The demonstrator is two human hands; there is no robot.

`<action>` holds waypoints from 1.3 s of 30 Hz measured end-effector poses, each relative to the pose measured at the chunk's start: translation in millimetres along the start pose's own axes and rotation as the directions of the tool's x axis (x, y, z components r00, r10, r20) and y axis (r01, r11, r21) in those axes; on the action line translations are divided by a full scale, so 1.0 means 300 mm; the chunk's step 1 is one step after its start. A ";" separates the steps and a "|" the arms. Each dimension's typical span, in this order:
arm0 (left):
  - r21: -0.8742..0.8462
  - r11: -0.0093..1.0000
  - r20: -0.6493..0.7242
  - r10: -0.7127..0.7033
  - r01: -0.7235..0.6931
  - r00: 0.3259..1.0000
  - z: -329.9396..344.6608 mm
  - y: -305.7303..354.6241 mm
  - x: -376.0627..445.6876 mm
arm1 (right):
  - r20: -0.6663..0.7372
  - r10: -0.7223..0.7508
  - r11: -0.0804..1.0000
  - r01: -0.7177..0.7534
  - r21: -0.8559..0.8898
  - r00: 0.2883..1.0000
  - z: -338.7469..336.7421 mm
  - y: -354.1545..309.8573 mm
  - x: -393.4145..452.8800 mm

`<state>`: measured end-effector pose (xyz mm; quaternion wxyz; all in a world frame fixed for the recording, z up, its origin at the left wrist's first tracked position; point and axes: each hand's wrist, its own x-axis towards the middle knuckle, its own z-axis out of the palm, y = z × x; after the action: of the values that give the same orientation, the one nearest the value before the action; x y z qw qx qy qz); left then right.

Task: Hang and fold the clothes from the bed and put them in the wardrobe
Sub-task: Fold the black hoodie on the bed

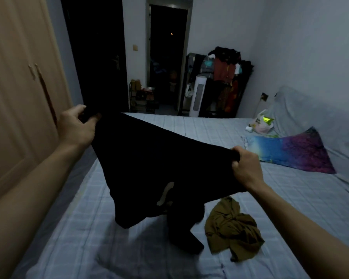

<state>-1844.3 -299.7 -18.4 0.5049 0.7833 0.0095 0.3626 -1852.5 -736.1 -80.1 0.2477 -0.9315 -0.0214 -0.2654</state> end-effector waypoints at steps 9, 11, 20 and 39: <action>-0.077 0.994 -0.201 0.056 -0.072 0.978 -0.102 0.335 0.011 | -0.293 -0.320 0.931 0.356 0.079 0.901 -0.384 -0.060 0.175; -0.067 0.993 -0.267 0.075 -0.096 0.961 -0.101 0.427 0.006 | -0.346 -0.349 0.908 0.406 0.107 0.871 -0.456 -0.064 0.198; 0.001 0.977 -0.418 0.194 -0.213 0.887 -0.121 0.701 -0.016 | -0.516 -0.411 0.802 0.567 0.188 0.752 -0.691 -0.080 0.253; -0.063 0.998 -0.192 -0.026 0.014 0.981 0.429 0.192 0.592 | -0.345 -0.261 0.939 0.320 0.127 0.902 -0.167 0.023 0.987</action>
<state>-1659.4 -361.2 97.6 0.5291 0.7283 0.0552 0.4320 -1621.6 -792.9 103.3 0.2888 -0.8354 -0.1436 -0.4451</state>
